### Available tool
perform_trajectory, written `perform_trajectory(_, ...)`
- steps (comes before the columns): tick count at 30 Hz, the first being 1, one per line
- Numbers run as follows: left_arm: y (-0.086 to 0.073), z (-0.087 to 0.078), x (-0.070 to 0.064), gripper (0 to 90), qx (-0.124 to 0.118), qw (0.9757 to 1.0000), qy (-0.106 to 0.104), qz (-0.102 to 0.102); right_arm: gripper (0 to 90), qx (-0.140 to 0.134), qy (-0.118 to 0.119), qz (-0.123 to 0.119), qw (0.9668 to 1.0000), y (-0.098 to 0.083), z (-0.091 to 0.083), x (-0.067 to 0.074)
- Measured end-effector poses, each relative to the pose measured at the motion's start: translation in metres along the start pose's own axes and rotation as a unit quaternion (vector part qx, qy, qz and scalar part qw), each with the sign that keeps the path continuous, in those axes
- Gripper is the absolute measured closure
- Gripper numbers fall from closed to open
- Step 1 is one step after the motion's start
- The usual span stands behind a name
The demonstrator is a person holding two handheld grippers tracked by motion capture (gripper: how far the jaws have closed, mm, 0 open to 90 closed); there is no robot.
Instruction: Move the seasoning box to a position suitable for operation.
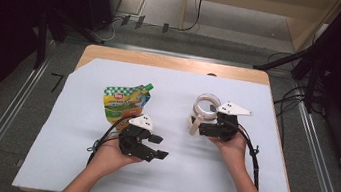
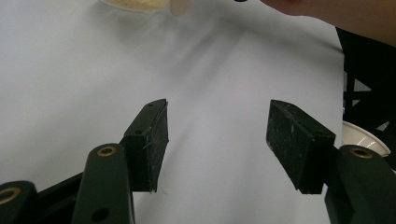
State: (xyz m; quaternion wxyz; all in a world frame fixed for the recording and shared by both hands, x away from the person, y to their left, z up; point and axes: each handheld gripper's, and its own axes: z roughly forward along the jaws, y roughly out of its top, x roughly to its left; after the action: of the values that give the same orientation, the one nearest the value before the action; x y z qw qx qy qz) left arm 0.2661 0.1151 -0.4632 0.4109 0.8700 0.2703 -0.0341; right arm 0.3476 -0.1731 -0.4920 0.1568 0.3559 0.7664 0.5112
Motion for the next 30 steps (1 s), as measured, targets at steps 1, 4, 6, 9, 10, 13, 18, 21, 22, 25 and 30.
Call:
perform_trajectory(1, 0.000, 0.000, 0.000, 39.5, 0.001, 1.0000, 0.000, 0.002, 12.1, -0.003, 0.001, -0.001, 1.0000, -0.001, -0.003, 0.003)
perform_trajectory(4, 0.000, 0.000, 0.000, 39.5, -0.002, 1.0000, -0.001, 0.000, 12.1, 0.001, 0.003, -0.012, 0.9999, -0.001, -0.007, 0.011)
perform_trajectory(6, 0.000, 0.001, 0.000, 39.5, -0.002, 1.0000, -0.002, -0.002, 12.1, 0.000, 0.008, -0.010, 0.9999, -0.002, -0.010, 0.017)
perform_trajectory(9, 0.000, 0.001, -0.001, 39.6, -0.001, 1.0000, -0.001, -0.004, 12.1, 0.002, 0.016, -0.011, 0.9998, -0.004, -0.012, 0.024)
perform_trajectory(10, 0.000, 0.000, 0.000, 39.7, -0.002, 1.0000, -0.001, -0.003, 12.1, 0.004, 0.018, -0.013, 0.9998, -0.004, -0.013, 0.026)
perform_trajectory(13, 0.000, -0.001, 0.000, 40.1, -0.004, 1.0000, -0.001, -0.002, 12.1, 0.007, 0.026, -0.017, 0.9995, -0.006, -0.016, 0.035)
perform_trajectory(18, 0.000, -0.004, 0.002, 40.3, -0.007, 1.0000, 0.001, -0.005, 12.1, 0.011, 0.038, -0.016, 0.9991, -0.011, -0.018, 0.047)
perform_trajectory(21, -0.001, -0.006, 0.003, 42.2, -0.007, 1.0000, 0.000, -0.006, 12.1, 0.014, 0.040, -0.031, 0.9986, -0.014, -0.019, 0.054)
perform_trajectory(22, -0.001, -0.007, 0.003, 42.7, -0.009, 0.9999, 0.000, -0.005, 12.1, 0.016, 0.041, -0.033, 0.9985, -0.015, -0.019, 0.057)
perform_trajectory(25, -0.001, -0.008, 0.003, 43.3, -0.009, 1.0000, 0.000, -0.004, 12.1, 0.019, 0.046, -0.034, 0.9982, -0.017, -0.019, 0.061)
perform_trajectory(30, -0.001, -0.009, 0.005, 43.2, -0.009, 0.9999, 0.004, -0.006, 12.1, 0.034, 0.049, -0.042, 0.9973, -0.027, -0.017, 0.073)
